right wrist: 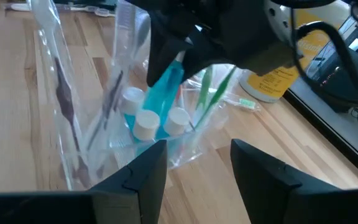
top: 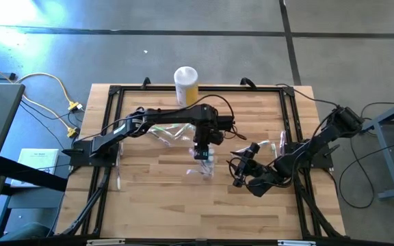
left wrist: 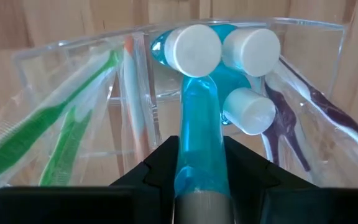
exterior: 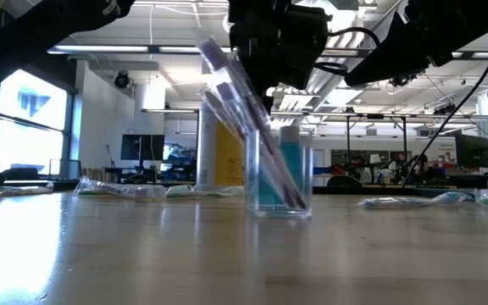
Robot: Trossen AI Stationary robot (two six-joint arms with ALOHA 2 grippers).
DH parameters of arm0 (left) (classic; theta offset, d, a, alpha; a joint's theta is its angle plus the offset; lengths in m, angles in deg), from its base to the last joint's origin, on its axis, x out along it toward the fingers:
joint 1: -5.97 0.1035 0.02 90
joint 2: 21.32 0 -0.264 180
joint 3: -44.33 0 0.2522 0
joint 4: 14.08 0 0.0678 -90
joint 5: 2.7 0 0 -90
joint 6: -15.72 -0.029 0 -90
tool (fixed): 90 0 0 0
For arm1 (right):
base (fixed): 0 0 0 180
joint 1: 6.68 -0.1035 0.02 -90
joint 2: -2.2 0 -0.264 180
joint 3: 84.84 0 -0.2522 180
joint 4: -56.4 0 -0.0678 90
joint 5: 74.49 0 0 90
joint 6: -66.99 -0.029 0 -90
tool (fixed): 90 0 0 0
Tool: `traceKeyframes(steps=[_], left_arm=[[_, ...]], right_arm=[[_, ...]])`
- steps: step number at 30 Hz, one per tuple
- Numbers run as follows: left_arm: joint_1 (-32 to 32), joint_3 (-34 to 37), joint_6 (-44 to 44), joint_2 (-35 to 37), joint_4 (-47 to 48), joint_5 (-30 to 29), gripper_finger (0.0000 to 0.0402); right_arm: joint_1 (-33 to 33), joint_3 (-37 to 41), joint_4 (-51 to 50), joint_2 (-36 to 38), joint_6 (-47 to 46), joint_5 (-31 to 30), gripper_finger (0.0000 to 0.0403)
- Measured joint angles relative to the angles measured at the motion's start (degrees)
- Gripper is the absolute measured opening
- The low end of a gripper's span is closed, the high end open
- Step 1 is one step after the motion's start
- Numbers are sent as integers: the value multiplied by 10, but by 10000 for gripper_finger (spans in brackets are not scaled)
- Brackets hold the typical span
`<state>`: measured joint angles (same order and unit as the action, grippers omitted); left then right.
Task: Pick & Place toothbrushing station
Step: Put the mouthwash bottle into the transparent organizer, then put the green toothbrush into the transparent organizer
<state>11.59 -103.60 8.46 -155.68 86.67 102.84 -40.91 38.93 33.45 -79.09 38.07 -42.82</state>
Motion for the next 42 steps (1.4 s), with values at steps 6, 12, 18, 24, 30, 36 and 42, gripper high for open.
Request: traceKeyframes(steps=[6,12,18,24,30,36,42], left_arm=[[0,0,-2,0,5,4,111],[-1,0,2,0,5,-16,112],[0,0,2,0,3,-20,113],[0,0,-3,0,0,2,113],[0,0,-6,0,0,2,120],[0,0,-11,1,0,4,187],[0,0,-11,1,0,4,245]], right_arm=[[0,0,-1,0,0,0,170],[0,0,-11,0,-9,1,170],[0,0,-12,0,-12,1,170],[0,0,-12,0,-13,1,170],[0,0,-13,0,-13,1,170],[0,0,-14,0,-13,0,170],[0,0,-14,0,-13,0,170]])
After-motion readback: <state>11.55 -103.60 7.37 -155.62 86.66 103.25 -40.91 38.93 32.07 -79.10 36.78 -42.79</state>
